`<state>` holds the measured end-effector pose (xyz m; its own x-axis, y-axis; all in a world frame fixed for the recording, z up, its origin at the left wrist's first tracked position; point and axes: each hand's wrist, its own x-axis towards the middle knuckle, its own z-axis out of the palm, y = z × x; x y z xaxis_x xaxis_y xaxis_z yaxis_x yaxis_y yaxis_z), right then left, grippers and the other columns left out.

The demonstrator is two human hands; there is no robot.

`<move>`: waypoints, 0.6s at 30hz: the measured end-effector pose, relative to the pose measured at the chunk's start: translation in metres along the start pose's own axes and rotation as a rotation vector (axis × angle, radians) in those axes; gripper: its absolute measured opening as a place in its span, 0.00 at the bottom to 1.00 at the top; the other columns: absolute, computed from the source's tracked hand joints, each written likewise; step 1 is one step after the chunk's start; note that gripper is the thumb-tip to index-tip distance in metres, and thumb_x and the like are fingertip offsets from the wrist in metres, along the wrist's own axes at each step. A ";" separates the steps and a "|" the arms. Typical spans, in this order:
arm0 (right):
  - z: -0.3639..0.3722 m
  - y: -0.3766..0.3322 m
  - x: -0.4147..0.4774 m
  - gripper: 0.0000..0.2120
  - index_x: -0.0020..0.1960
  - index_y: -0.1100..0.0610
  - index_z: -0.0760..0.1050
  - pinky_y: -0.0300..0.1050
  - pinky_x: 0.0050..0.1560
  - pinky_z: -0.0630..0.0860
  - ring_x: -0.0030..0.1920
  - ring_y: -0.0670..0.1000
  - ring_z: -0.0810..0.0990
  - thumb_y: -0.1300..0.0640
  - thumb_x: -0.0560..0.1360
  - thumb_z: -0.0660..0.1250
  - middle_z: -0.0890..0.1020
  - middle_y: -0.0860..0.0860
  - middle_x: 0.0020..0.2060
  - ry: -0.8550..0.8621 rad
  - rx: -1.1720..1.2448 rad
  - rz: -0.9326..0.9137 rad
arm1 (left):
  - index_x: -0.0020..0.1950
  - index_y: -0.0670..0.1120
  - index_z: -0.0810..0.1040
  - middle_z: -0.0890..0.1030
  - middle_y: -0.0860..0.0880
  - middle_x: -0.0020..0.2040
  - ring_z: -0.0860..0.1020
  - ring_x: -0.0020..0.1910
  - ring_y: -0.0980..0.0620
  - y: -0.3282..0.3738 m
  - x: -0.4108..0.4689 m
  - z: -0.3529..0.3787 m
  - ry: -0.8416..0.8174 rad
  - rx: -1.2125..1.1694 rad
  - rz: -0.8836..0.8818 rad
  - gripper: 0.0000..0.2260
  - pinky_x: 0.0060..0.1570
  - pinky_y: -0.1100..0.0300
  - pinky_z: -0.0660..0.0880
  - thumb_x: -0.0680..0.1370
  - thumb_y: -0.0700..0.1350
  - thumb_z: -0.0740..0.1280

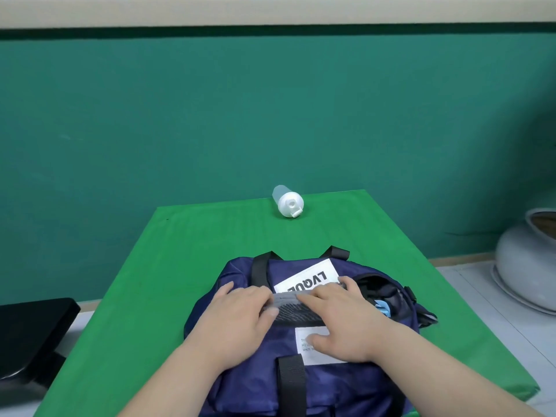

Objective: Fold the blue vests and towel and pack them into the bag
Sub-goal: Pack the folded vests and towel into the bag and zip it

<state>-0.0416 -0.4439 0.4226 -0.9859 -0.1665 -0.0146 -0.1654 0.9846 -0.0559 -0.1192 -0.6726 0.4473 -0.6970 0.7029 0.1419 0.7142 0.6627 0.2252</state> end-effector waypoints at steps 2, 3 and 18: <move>0.003 0.000 -0.005 0.34 0.77 0.44 0.58 0.57 0.75 0.45 0.64 0.50 0.68 0.35 0.73 0.56 0.71 0.45 0.60 0.005 0.009 0.010 | 0.56 0.58 0.72 0.77 0.59 0.53 0.74 0.52 0.55 -0.002 0.006 0.002 0.032 0.061 0.017 0.09 0.64 0.54 0.66 0.83 0.53 0.53; 0.003 -0.001 -0.007 0.34 0.77 0.44 0.59 0.56 0.75 0.45 0.63 0.50 0.68 0.35 0.73 0.56 0.71 0.45 0.60 0.006 0.013 0.017 | 0.57 0.57 0.73 0.77 0.58 0.54 0.74 0.53 0.53 -0.003 0.010 0.003 0.045 0.111 0.028 0.09 0.60 0.53 0.68 0.82 0.50 0.55; 0.016 0.000 -0.020 0.38 0.79 0.44 0.58 0.60 0.77 0.37 0.71 0.48 0.64 0.30 0.72 0.54 0.69 0.42 0.68 -0.009 0.062 0.046 | 0.51 0.53 0.79 0.78 0.55 0.49 0.74 0.54 0.49 -0.017 0.007 0.008 -0.168 0.503 -0.119 0.14 0.53 0.50 0.60 0.72 0.59 0.65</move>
<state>-0.0217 -0.4410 0.4066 -0.9921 -0.1223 -0.0271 -0.1183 0.9860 -0.1172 -0.1359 -0.6768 0.4366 -0.7844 0.6198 -0.0218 0.6024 0.7531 -0.2643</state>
